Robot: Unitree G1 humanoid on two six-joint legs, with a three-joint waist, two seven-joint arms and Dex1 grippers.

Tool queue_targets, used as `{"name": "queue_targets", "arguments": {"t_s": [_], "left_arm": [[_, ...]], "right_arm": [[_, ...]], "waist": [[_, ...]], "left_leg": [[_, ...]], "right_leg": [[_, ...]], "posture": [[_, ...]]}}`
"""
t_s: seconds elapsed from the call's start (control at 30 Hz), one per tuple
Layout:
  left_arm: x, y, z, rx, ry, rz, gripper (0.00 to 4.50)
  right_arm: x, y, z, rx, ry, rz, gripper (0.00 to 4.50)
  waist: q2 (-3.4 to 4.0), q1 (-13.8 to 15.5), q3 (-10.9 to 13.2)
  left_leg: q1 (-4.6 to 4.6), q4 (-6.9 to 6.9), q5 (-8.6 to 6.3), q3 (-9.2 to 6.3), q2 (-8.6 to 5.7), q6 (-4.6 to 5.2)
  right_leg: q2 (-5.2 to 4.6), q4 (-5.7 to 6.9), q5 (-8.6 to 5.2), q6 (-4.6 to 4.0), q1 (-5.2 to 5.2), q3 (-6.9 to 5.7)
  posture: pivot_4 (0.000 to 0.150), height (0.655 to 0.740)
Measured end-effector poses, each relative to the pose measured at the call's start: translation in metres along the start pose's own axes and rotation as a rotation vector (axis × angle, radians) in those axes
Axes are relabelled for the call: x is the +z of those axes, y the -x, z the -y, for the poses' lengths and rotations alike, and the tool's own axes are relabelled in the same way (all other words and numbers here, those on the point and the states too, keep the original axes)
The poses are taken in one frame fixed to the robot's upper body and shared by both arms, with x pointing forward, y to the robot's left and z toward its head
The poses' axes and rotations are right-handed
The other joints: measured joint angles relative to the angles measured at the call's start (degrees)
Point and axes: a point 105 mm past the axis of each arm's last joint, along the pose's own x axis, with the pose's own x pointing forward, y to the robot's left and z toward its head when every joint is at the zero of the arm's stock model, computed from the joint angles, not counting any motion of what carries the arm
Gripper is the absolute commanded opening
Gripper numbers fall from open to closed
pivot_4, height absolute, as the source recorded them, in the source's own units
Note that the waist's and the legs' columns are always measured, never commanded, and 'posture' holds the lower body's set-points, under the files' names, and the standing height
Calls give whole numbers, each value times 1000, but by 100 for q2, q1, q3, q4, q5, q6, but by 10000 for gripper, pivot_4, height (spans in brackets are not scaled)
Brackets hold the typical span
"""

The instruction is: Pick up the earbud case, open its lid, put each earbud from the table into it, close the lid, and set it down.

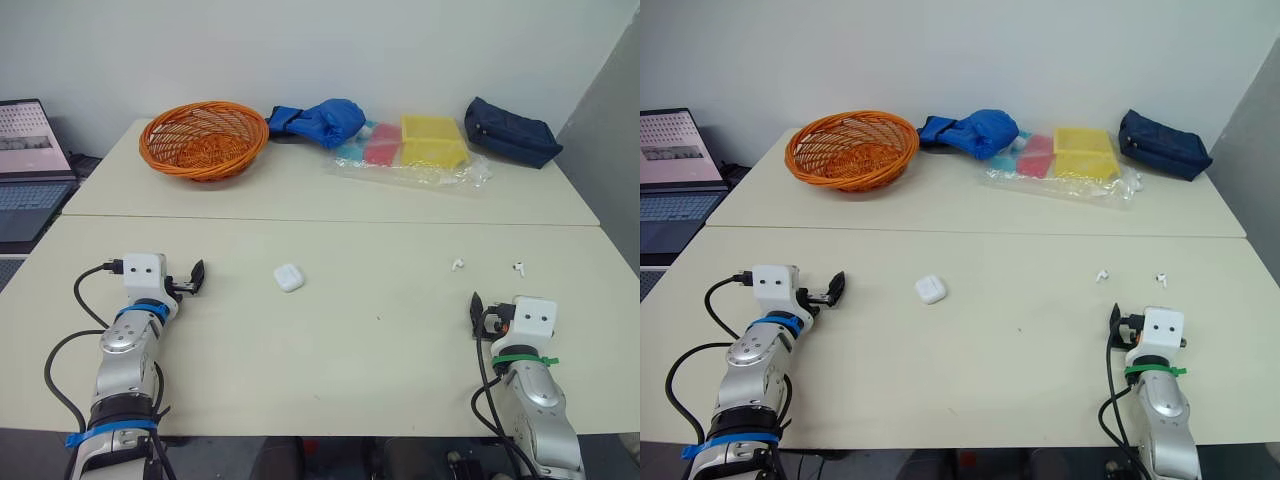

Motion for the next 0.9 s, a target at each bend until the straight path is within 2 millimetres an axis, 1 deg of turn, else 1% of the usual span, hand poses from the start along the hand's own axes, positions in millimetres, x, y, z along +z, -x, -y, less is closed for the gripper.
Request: {"name": "queue_targets", "arguments": {"t_s": [0.17, 0.27, 0.47, 0.63, 0.73, 0.77, 0.83, 0.9], "left_arm": [[0, 1, 0, -5, 17, -13, 44459], [1, 4, 3, -34, 9, -16, 44459], [4, 5, 2, -49, 34, -15, 44459], [24, 5, 8, -104, 42, 41, 44459], [29, 6, 11, -150, 42, 44, 44459], [31, 8, 14, -187, 40, 41, 44459], [38, 12, 21, -278, 22, 41, 44459], [54, 17, 34, -392, -7, 66, 44459]], "right_arm": [[-1, 1, -1, -32, -38, -3, 45000], [-1, 1, -3, -18, -30, -3, 45000], [-1, 2, -5, -4, -11, -3, 45000], [0, 3, -12, 39, 1, -3, 45000], [1, 4, -11, 51, 26, -1, 45000], [2, 6, -12, 65, 34, -2, 45000], [4, 9, -19, 132, 61, -4, 45000], [7, 12, -32, 250, 104, 1, 45000]], "waist": [[-3, -1, -1], [-8, 0, 1], [-12, 1, 2], [-19, -3, 3], [-19, -3, 3], [-20, -1, 3], [-20, 0, 4], [-20, 0, 4]], "left_leg": [[-1, 0, 0, -1, 5, 0], [-1, -3, -1, -1, 6, -1], [-2, -7, -1, -1, 8, -2], [-2, -15, -1, -1, 12, -2], [-3, -21, -1, 3, 13, -2], [-7, -24, -1, 6, 13, -2], [-10, -34, -1, 9, 15, -2], [-14, -42, 0, 11, 13, -2]], "right_leg": [[2, 0, 0, 0, 0, -3], [2, -5, 0, -1, 0, -2], [3, -6, -2, -4, -2, -5], [6, -6, -4, -7, -7, -1], [10, -5, -6, -11, -15, 0], [11, -5, -7, -13, -20, -1], [13, -4, -9, -16, -32, 4], [13, -2, -9, -16, -45, 11]], "posture": [[1500, 7400], [1500, 7400], [1500, 7400], [1500, 7400], [1500, 7400], [1500, 7400], [1500, 7400], [1500, 7400]]}}
